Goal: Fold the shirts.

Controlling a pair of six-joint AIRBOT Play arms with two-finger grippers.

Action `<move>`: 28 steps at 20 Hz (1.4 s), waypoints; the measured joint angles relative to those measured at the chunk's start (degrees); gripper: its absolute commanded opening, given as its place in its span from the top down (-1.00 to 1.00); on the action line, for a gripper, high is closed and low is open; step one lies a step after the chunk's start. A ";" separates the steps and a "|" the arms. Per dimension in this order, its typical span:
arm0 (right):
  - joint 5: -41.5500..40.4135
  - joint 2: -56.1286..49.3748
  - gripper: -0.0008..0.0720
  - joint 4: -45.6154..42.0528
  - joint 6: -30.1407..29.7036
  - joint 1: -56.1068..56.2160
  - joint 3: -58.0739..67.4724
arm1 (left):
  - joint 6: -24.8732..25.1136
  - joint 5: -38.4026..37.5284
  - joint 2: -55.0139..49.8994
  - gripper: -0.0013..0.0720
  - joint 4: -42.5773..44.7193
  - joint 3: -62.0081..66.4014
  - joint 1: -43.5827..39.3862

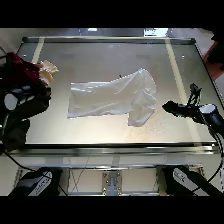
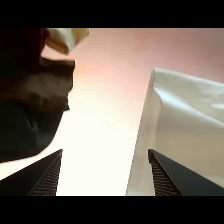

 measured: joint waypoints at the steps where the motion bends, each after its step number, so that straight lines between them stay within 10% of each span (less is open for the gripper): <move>1: -0.33 -0.09 -0.11 1.33 -0.50 -0.09 -1.20 | -0.04 -0.57 1.03 -0.69 -1.75 -2.51 0.04; 19: -7.74 -13.88 -0.08 18.84 -10.01 6.01 -4.42 | 2.58 -0.90 3.48 -0.69 -16.63 -9.29 0.09; 21: -9.16 -15.02 0.10 20.22 -10.38 6.51 -4.39 | 2.58 -0.90 3.48 -0.69 -16.79 -9.29 0.09; 24: -10.47 -16.44 0.87 21.68 -12.04 6.91 -4.22 | 2.62 -0.66 3.48 -0.69 -16.85 -9.29 0.09; 28: -8.31 -17.11 0.90 23.47 -13.68 7.08 -1.68 | 2.62 -0.15 3.48 -0.69 -16.96 -9.31 0.09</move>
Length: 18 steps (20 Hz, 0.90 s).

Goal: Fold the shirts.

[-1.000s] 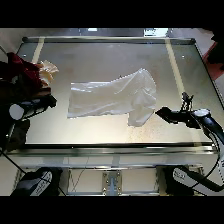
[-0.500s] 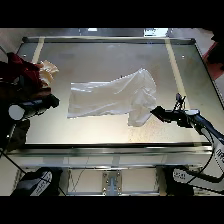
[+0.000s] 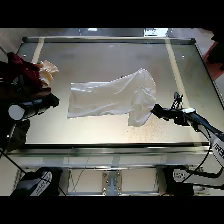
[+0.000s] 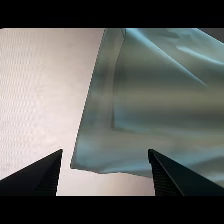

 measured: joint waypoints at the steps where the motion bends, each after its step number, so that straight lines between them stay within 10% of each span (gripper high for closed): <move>1: 1.40 -0.07 0.90 0.17 -0.15 0.00 1.11 | -0.04 0.15 0.00 -0.68 0.13 0.00 0.00; 8: 12.26 -0.15 0.89 1.09 -0.70 0.00 10.19 | -12.31 -0.50 -1.99 -0.68 2.58 -4.57 3.41; 18: 19.37 -0.13 0.89 0.83 -0.74 0.00 12.26 | 4.15 0.28 -20.00 -0.68 -33.38 -8.48 6.32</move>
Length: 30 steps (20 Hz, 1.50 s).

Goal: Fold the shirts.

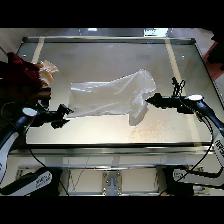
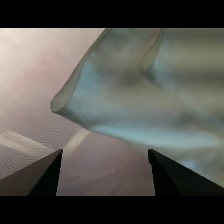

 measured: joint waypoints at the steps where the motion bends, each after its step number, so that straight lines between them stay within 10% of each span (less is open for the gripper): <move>1: 0.28 0.00 0.89 0.00 -0.02 0.00 0.02 | 0.50 0.70 -0.79 -0.68 -1.22 -0.07 0.04; 11: 1.09 0.00 0.89 0.09 -0.04 0.00 0.02 | 2.45 6.69 -5.81 -0.27 -6.16 -0.11 0.11; 13: 1.11 0.00 0.89 0.11 -0.04 0.00 0.02 | 3.98 8.07 -6.60 0.95 -6.84 -0.13 0.11; 21: 3.02 6.10 0.90 1.86 0.04 -1.33 0.24 | 18.86 9.01 -4.33 0.93 -19.21 5.99 0.13; 30: 12.33 44.35 0.91 -2.21 8.61 -21.81 14.16 | 34.60 5.18 25.90 0.93 -16.06 30.64 0.11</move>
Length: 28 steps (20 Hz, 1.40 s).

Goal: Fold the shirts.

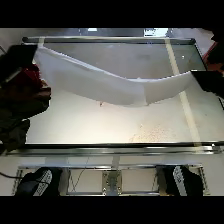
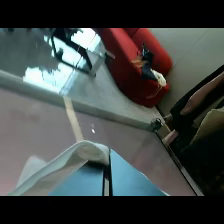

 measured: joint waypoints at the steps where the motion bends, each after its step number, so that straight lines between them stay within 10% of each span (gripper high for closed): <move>1: 0.15 3.21 0.91 -0.98 0.57 -2.62 3.08 | -0.13 0.00 2.56 0.93 2.58 2.56 0.00; 8: -6.67 7.23 0.91 -2.40 2.01 -10.88 23.74 | -2.73 -2.38 7.89 0.94 15.65 17.66 0.00; 15: -5.97 -12.52 0.91 14.10 -2.19 -7.37 27.74 | -6.58 -10.43 -5.77 0.94 18.47 20.15 -0.39; 20: -10.47 -30.03 0.91 2.54 -3.06 11.45 26.12 | -8.81 -10.60 -22.36 0.94 24.28 20.39 -5.01; 28: -43.80 -58.45 0.85 -11.63 -2.25 34.47 24.39 | -26.62 13.18 -44.89 0.92 42.60 20.44 -10.84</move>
